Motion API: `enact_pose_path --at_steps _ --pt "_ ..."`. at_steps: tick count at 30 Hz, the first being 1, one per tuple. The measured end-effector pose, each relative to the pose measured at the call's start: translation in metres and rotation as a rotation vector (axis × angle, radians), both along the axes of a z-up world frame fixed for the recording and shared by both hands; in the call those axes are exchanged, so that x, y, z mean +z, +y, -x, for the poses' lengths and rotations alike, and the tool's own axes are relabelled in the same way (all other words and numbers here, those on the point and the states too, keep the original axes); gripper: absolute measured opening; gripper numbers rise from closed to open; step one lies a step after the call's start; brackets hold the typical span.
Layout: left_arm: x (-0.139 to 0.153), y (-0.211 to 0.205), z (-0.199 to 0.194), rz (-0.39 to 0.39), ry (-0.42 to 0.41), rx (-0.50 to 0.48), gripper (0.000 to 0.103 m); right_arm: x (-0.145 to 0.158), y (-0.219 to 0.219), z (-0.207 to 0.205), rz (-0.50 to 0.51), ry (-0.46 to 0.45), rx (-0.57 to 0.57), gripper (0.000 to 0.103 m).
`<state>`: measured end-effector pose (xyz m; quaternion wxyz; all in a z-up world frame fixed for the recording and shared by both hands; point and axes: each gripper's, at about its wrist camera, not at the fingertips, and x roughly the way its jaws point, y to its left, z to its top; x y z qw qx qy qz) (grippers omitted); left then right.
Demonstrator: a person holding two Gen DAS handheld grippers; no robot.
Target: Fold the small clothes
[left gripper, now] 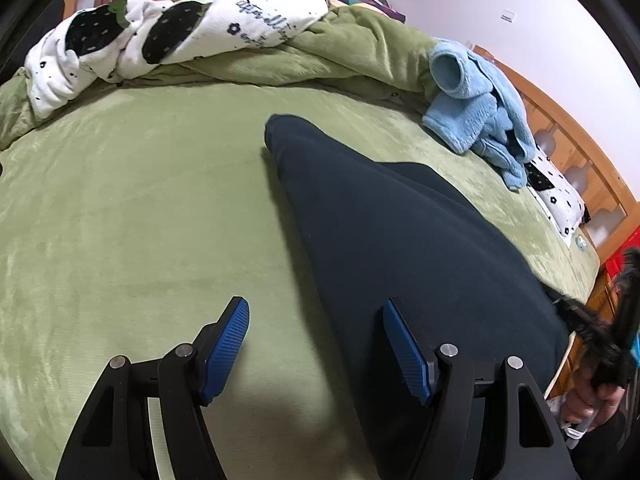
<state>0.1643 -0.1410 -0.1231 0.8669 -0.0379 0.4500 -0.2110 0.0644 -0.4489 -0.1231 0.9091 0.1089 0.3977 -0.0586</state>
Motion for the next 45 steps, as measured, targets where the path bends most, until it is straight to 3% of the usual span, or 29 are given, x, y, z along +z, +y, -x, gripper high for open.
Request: enact_pose_path --at_steps 3,5,7,9,11,25,33,34,39,45 --pt "-0.005 -0.004 0.001 -0.01 0.003 -0.006 0.068 -0.023 0.005 -0.01 0.006 0.093 0.017 0.003" --pt "-0.006 -0.004 0.001 -0.012 0.004 -0.003 0.068 -0.026 0.012 -0.011 0.052 0.104 0.026 0.003" --pt "-0.006 -0.002 0.001 -0.009 0.006 0.002 0.068 -0.017 0.014 -0.009 0.081 0.083 0.029 0.005" --pt "-0.005 0.001 0.002 -0.005 0.011 0.005 0.068 -0.007 0.013 -0.003 0.076 0.057 0.023 0.023" --pt "-0.003 0.003 0.005 0.0 0.012 0.007 0.068 0.003 0.011 0.002 0.065 0.033 0.022 0.031" --pt "0.052 0.023 0.076 -0.047 -0.085 0.085 0.068 0.065 0.035 0.058 0.025 -0.016 0.006 0.04" --pt "0.09 0.036 0.138 -0.105 -0.167 0.136 0.08 0.096 0.049 0.096 0.032 -0.028 0.001 0.053" --pt "0.093 0.038 0.143 -0.111 -0.175 0.14 0.083 0.1 0.05 0.101 0.041 -0.028 -0.007 0.055" --pt "0.108 0.046 0.169 -0.128 -0.191 0.165 0.088 0.114 0.054 0.128 0.051 -0.053 -0.033 0.085" --pt "0.119 0.052 0.193 -0.132 -0.2 0.183 0.089 0.128 0.059 0.157 0.066 -0.073 -0.048 0.094"
